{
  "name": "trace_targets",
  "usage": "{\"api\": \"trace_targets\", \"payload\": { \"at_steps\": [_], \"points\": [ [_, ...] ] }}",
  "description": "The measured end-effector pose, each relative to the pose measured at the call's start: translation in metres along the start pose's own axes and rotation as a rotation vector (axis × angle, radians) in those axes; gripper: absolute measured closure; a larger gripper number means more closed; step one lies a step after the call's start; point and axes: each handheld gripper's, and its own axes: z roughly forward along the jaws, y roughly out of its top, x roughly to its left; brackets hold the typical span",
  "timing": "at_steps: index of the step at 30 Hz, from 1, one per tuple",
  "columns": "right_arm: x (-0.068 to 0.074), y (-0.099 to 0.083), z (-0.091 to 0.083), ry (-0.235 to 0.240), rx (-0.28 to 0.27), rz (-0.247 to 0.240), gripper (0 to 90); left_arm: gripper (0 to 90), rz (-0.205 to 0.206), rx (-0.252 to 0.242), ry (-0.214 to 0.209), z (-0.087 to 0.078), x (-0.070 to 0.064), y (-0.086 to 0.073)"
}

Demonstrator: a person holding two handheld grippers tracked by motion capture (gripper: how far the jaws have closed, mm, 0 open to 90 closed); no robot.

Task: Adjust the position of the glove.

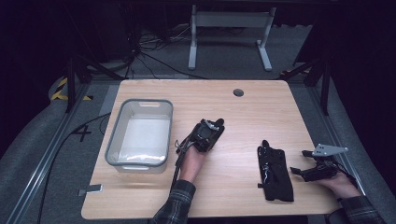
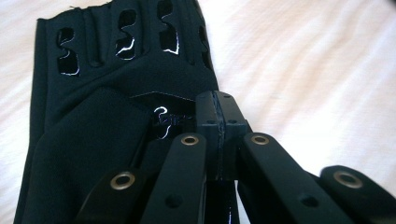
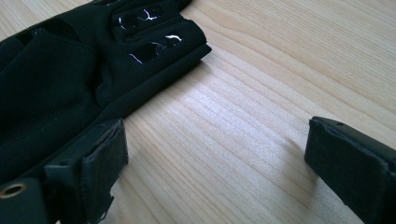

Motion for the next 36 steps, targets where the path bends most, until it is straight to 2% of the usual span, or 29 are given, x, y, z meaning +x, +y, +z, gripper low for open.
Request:
{"api": "trace_targets", "payload": {
  "at_steps": [1,2,5,8,9,12,13,16,21,23,26,29,33,34,36],
  "points": [
    [0.0,0.0,0.0,0.0,0.0,0.0,6.5,89.9,0.012,0.0,-0.023,0.001,-0.008,0.0],
    [0.0,0.0,0.0,0.0,0.0,0.0,6.4,89.9,0.012,0.0,-0.023,0.001,-0.008,0.0],
    [0.0,0.0,0.0,0.0,0.001,0.0,6.5,89.9,0.039,0.003,-0.07,0.004,-0.023,0.001],
    [0.0,0.0,0.0,0.0,0.0,0.0,6.4,89.9,0.066,0.009,-0.098,0.006,-0.035,0.003],
    [0.0,0.0,0.0,0.0,0.0,0.0,6.4,89.9,0.066,0.009,-0.098,0.006,-0.035,0.003],
    [0.0,0.0,0.0,0.0,0.0,0.0,6.5,89.9,0.086,0.009,-0.128,0.008,-0.048,0.003],
    [0.0,0.0,0.0,0.0,0.0,0.0,6.4,89.9,0.099,0.011,-0.151,0.009,-0.057,0.003],
    [0.0,0.0,0.0,0.0,0.0,0.0,6.5,89.9,0.128,0.013,-0.172,0.01,-0.067,0.004],
    [0.0,0.0,0.0,0.0,0.0,0.0,6.5,89.9,0.153,0.016,-0.206,0.013,-0.082,0.005],
    [0.0,0.0,0.0,0.0,0.0,0.0,6.4,89.4,0.162,0.02,-0.214,0.013,-0.084,0.005],
    [0.0,0.0,0.0,0.0,0.001,0.0,6.5,83.8,0.171,0.019,-0.219,0.01,-0.084,0.008],
    [0.0,0.0,0.0,0.0,0.0,0.0,6.4,85.4,0.173,0.001,-0.207,0.002,-0.081,0.013],
    [0.0,0.0,0.0,0.0,0.0,0.0,6.5,89.6,0.177,-0.01,-0.179,-0.004,-0.07,0.022],
    [0.0,0.0,0.0,0.0,0.0,0.001,6.4,89.7,0.161,-0.021,-0.165,-0.005,-0.061,0.027],
    [0.0,0.0,0.0,0.0,0.0,0.001,6.4,89.8,0.152,-0.02,-0.139,-0.004,-0.052,0.031]
  ]
}}
